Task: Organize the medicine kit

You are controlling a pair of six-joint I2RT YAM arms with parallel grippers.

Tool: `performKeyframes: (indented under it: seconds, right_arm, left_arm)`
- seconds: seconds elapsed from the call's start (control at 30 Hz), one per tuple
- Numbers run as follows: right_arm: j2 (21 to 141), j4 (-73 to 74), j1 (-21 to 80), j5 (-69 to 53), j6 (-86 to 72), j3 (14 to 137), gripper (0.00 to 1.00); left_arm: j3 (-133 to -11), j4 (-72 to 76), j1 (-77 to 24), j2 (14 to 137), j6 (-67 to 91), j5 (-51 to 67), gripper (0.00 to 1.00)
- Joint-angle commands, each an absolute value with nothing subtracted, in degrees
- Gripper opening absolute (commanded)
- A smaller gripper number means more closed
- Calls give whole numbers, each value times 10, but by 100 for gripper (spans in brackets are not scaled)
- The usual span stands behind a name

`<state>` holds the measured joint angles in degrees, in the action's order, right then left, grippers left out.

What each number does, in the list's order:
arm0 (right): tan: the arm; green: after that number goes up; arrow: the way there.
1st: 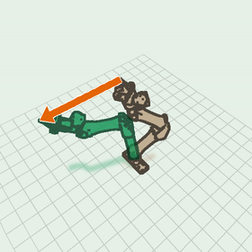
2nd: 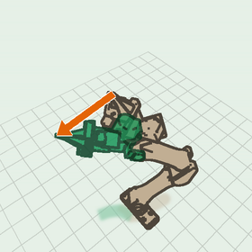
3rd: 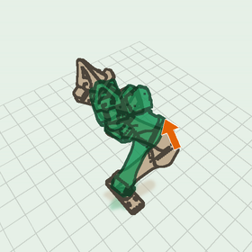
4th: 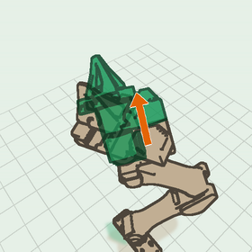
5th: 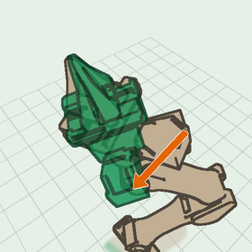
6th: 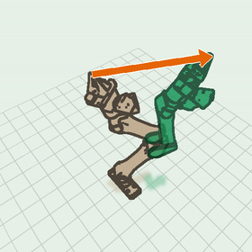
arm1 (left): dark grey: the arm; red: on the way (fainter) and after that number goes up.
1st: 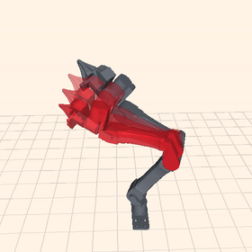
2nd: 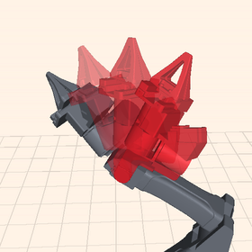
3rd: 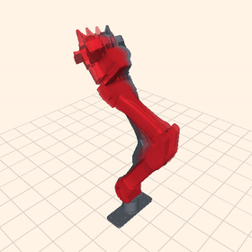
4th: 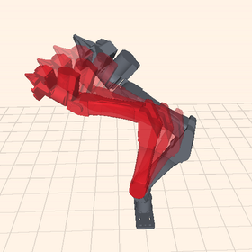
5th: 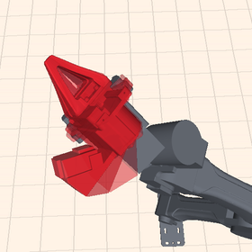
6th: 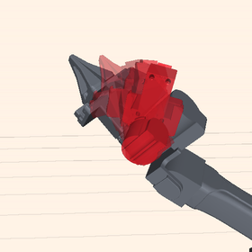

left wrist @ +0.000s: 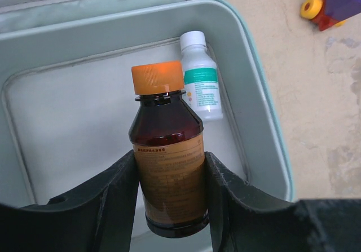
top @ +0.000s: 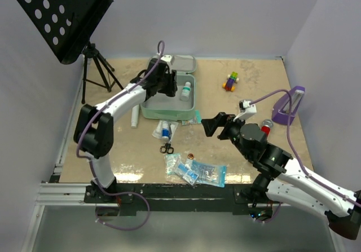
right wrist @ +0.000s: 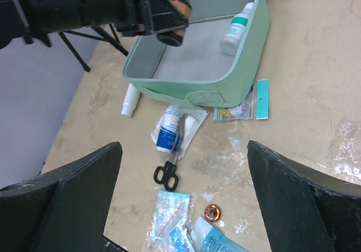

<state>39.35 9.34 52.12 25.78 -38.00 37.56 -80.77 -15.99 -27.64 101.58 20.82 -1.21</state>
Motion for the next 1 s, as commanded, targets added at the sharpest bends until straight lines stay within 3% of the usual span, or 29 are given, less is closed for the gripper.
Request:
performKeyframes:
  seconds: [0.0, 0.77, 0.97]
  right_arm:
    - [395, 59, 522, 249, -368, 371, 98]
    - [444, 24, 522, 223, -373, 356, 98]
    - [447, 22, 522, 222, -374, 353, 98]
  left_arm:
    - [-891, -158, -258, 1079, 140, 53, 17]
    - [-1000, -117, -237, 1262, 175, 134, 18]
    - [-1001, -97, -238, 1275, 195, 170, 24]
